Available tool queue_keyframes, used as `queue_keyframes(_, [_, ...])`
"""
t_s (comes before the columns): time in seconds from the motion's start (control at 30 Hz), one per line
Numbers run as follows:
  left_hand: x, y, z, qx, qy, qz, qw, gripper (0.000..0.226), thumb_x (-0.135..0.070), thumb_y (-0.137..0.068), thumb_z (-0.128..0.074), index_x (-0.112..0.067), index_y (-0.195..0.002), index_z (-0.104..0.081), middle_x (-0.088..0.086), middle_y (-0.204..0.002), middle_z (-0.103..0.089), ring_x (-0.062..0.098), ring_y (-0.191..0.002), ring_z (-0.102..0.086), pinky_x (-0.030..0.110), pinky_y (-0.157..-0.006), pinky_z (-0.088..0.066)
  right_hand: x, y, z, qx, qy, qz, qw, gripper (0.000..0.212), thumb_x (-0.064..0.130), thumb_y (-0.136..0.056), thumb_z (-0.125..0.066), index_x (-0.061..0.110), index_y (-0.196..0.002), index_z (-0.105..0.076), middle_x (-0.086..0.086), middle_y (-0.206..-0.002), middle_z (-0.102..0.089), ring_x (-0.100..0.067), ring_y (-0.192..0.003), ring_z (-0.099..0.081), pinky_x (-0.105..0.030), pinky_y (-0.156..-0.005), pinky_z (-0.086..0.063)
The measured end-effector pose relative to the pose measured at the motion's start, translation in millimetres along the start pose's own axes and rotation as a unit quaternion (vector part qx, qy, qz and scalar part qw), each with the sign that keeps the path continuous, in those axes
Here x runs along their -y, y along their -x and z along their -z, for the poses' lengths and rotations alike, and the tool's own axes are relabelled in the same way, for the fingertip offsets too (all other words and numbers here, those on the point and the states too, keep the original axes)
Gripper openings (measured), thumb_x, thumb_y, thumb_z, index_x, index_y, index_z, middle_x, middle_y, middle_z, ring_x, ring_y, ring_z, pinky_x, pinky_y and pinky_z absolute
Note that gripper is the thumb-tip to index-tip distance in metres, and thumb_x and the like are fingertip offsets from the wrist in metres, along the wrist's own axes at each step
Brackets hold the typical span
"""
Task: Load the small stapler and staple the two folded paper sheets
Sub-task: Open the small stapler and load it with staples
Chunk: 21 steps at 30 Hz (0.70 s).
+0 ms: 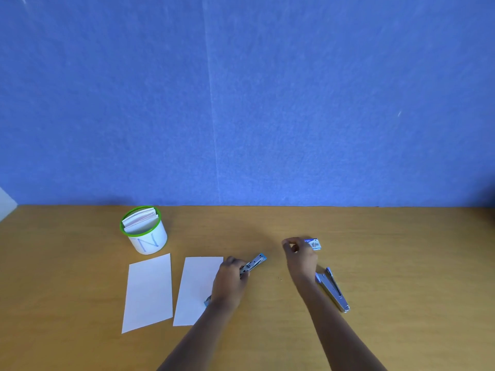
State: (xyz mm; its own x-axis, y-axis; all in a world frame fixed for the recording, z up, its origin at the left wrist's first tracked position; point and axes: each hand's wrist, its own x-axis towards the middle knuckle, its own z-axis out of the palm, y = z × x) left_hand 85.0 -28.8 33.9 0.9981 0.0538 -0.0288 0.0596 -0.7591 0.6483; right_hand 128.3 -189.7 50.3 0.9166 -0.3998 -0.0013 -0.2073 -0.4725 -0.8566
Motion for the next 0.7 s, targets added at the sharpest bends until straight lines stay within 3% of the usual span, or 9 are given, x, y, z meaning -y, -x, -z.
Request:
queue_keyframes(0.1, [-5.4,1.2,2.9,-0.022,0.002,-0.008,1.0,0.022,-0.017,-0.091,-0.054,-0.011,-0.11,-0.063,0.003,-0.109,-0.057,0.022,-0.093,-0.06,0.033,-0.074,-0.048,5.1,18.4,-8.4,0.008,0.046,0.113,0.992,0.009,0.009,-0.085,-0.065,0.009,-0.087,-0.073,-0.007,-0.072,-0.053,-0.019,-0.061,-0.049,-0.025,-0.06,-0.036])
queue_keyframes(0.23, [-11.6,3.6,7.7,-0.055,0.013,-0.021,0.998,0.022,-0.015,-0.09,-0.055,-0.013,-0.11,-0.064,0.001,-0.109,-0.057,0.021,-0.091,-0.061,0.035,-0.073,-0.05,14.5,29.2,-12.7,0.014,0.108,0.195,0.975,0.011,0.011,-0.086,-0.065,0.01,-0.093,-0.074,-0.013,-0.078,-0.059,-0.028,-0.078,-0.054,-0.035,-0.07,-0.045])
queue_keyframes(0.33, [-15.2,4.9,10.1,-0.075,0.033,-0.028,0.996,0.022,-0.01,-0.088,-0.056,-0.011,-0.108,-0.066,0.003,-0.107,-0.058,0.022,-0.091,-0.062,0.035,-0.075,-0.049,19.9,33.4,-12.5,0.022,0.144,0.218,0.965,0.015,0.013,-0.089,-0.061,0.009,-0.096,-0.074,-0.015,-0.085,-0.063,-0.031,-0.089,-0.053,-0.037,-0.073,-0.045])
queue_keyframes(0.43, [-17.4,6.5,12.2,-0.092,0.04,-0.034,0.994,0.021,-0.006,-0.086,-0.058,-0.009,-0.105,-0.068,0.004,-0.103,-0.059,0.021,-0.086,-0.062,0.02,-0.068,-0.041,25.5,39.8,-10.4,0.024,0.169,0.232,0.958,0.017,0.013,-0.091,-0.058,0.006,-0.094,-0.073,-0.016,-0.087,-0.065,-0.032,-0.092,-0.052,-0.039,-0.073,-0.046])
queue_keyframes(0.53, [-19.4,8.9,13.8,-0.104,0.04,-0.037,0.993,0.02,-0.005,-0.085,-0.059,-0.008,-0.102,-0.069,0.005,-0.101,-0.059,0.021,-0.084,-0.062,0.015,-0.065,-0.035,28.7,47.7,-8.4,0.016,0.185,0.245,0.952,0.018,0.008,-0.09,-0.056,0.002,-0.086,-0.073,-0.017,-0.081,-0.067,-0.034,-0.087,-0.053,-0.039,-0.069,-0.047])
queue_keyframes(0.7, [-25.2,12.9,15.9,-0.126,0.038,-0.043,0.99,0.018,-0.006,-0.085,-0.06,-0.008,-0.1,-0.069,0.004,-0.1,-0.06,0.021,-0.084,-0.062,0.017,-0.067,-0.037,36.5,61.7,-6.0,-0.011,0.181,0.23,0.956,0.01,-0.004,-0.075,-0.069,0.002,-0.068,-0.07,-0.014,-0.062,-0.063,-0.034,-0.068,-0.056,-0.034,-0.053,-0.047])
